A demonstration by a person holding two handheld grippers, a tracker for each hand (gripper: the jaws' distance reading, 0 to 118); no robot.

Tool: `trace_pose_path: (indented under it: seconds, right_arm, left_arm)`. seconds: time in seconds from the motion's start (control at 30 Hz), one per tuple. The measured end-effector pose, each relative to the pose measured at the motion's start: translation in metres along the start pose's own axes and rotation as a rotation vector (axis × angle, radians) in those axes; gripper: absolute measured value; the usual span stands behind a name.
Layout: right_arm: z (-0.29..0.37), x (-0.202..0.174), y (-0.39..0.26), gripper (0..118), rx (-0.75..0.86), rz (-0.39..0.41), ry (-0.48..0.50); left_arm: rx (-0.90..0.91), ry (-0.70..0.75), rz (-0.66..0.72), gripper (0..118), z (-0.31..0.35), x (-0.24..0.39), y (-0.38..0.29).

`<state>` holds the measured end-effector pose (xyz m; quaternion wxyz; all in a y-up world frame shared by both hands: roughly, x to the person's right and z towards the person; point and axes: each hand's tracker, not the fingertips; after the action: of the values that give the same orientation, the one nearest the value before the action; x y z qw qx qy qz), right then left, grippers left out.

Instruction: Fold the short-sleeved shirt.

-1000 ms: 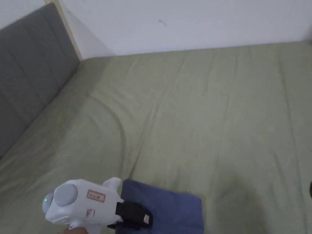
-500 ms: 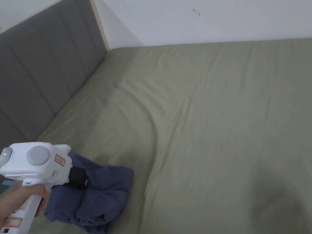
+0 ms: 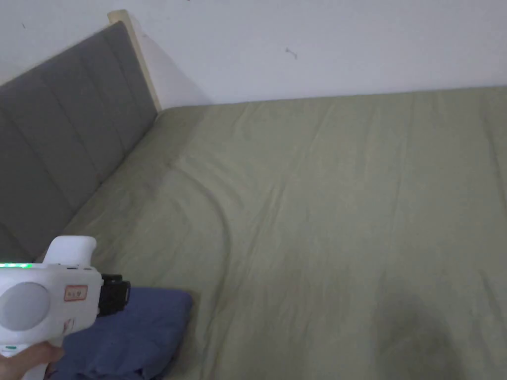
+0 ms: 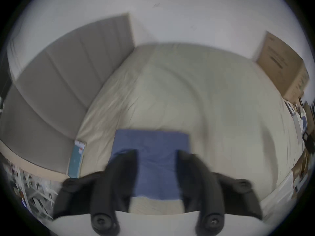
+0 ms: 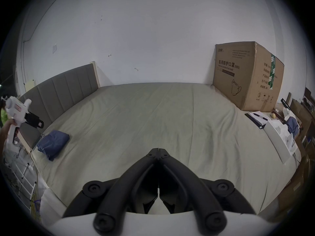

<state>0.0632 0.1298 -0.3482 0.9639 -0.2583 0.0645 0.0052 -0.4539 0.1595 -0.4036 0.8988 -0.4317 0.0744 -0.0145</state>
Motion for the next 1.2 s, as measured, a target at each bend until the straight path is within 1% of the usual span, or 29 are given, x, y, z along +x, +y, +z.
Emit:
trace_pose_path:
  seconds: [0.03, 0.07, 0.1, 0.13, 0.2, 0.27, 0.37, 0.4, 0.43, 0.53, 0.57, 0.63, 0.7, 0.73, 0.77, 0.8, 0.83, 0.87, 0.9, 0.93, 0.97, 1.0, 1.03, 1.07, 1.13, 1.17, 1.2]
  right_arm:
    - [0.003, 0.003, 0.001, 0, 0.005, 0.001, -0.001]
    - [0.006, 0.006, 0.003, 0, 0.012, 0.002, 0.002]
    - [0.009, 0.008, 0.006, 0, 0.022, 0.001, 0.006]
    - [0.012, 0.010, 0.009, 0, 0.028, -0.003, 0.003]
    - [0.022, 0.015, 0.017, 0, 0.058, -0.025, 0.011]
    - [0.034, 0.020, 0.025, 0, 0.107, -0.031, 0.027]
    - [0.050, 0.023, 0.039, 0, 0.151, 0.015, 0.031]
    - [0.055, 0.024, 0.042, 0, 0.178, 0.024, 0.015]
    - [0.058, 0.025, 0.044, 0, 0.191, 0.026, 0.006]
    - [0.071, 0.029, 0.052, 0, 0.230, 0.008, 0.020]
    - [0.074, 0.031, 0.051, 0, 0.241, 0.005, 0.027]
    - [0.083, 0.031, 0.052, 0, 0.277, 0.010, 0.021]
    - [0.090, 0.030, 0.053, 0, 0.292, 0.030, 0.023]
    - [0.093, 0.031, 0.053, 0, 0.302, 0.033, 0.026]
    - [0.097, 0.031, 0.053, 0, 0.308, 0.030, 0.026]
    - [0.101, 0.031, 0.053, 0, 0.316, 0.025, 0.027]
    - [0.103, 0.031, 0.054, 0, 0.320, 0.019, 0.023]
    - [0.106, 0.031, 0.054, 4, 0.321, 0.016, 0.018]
    - [0.109, 0.033, 0.055, 13, 0.322, 0.015, 0.021]
    - [0.113, 0.033, 0.057, 28, 0.318, 0.014, 0.030]
    - [0.117, 0.033, 0.057, 42, 0.322, 0.009, 0.038]
    - [0.121, 0.034, 0.057, 57, 0.329, 0.004, 0.042]
    - [0.125, 0.034, 0.057, 81, 0.337, 0.007, 0.037]
    - [0.128, 0.032, 0.058, 95, 0.356, 0.021, 0.018]
    - [0.134, 0.031, 0.060, 113, 0.381, 0.032, -0.003]
    - [0.137, 0.033, 0.063, 118, 0.380, 0.029, 0.003]
    - [0.142, 0.034, 0.066, 118, 0.377, 0.022, 0.024]
  left_arm:
    - [0.031, 0.001, -0.033, 24, 0.016, 0.017, -0.001]
    - [0.084, -0.004, -0.049, 12, 0.030, 0.033, -0.004]
    - [0.152, -0.002, -0.055, 5, 0.045, 0.050, -0.007]
    - [0.211, 0.013, -0.028, 1, 0.056, 0.068, -0.011]
    - [0.293, 0.053, 0.032, 0, 0.082, 0.102, -0.024]
    - [0.377, -0.008, 0.056, 0, 0.104, 0.137, -0.036]
    - [0.433, -0.034, 0.083, 0, 0.122, 0.174, -0.051]
    - [0.452, -0.014, 0.085, 0, 0.125, 0.185, -0.054]
    - [0.456, -0.010, 0.072, 0, 0.128, 0.194, -0.056]
    - [0.547, -0.010, 0.051, 0, 0.140, 0.214, -0.060]
    - [0.566, 0.027, 0.068, 0, 0.146, 0.220, -0.061]
    - [0.625, 0.003, 0.079, 0, 0.157, 0.225, -0.064]
    - [0.623, -0.004, 0.061, 0, 0.168, 0.231, -0.061]
    - [0.636, -0.001, 0.067, 6, 0.172, 0.233, -0.060]
    - [0.654, 0.005, 0.069, 6, 0.176, 0.235, -0.059]
    - [0.657, 0.000, 0.062, 9, 0.180, 0.234, -0.058]
    - [0.661, -0.021, 0.059, 16, 0.184, 0.234, -0.057]
    - [0.660, -0.040, 0.052, 34, 0.186, 0.234, -0.056]
    - [0.656, -0.057, 0.057, 60, 0.189, 0.233, -0.055]
    - [0.657, -0.067, 0.063, 98, 0.189, 0.231, -0.055]
    - [0.659, -0.072, 0.069, 113, 0.193, 0.231, -0.055]
    - [0.674, -0.079, 0.088, 115, 0.200, 0.229, -0.057]
    - [0.695, -0.073, 0.103, 115, 0.203, 0.229, -0.058]
    - [0.715, -0.065, 0.101, 115, 0.208, 0.228, -0.058]
    - [0.707, 0.005, 0.091, 115, 0.214, 0.229, -0.053]
    - [0.685, 0.055, 0.073, 115, 0.216, 0.231, -0.051]
    - [0.676, 0.087, 0.062, 115, 0.218, 0.233, -0.050]
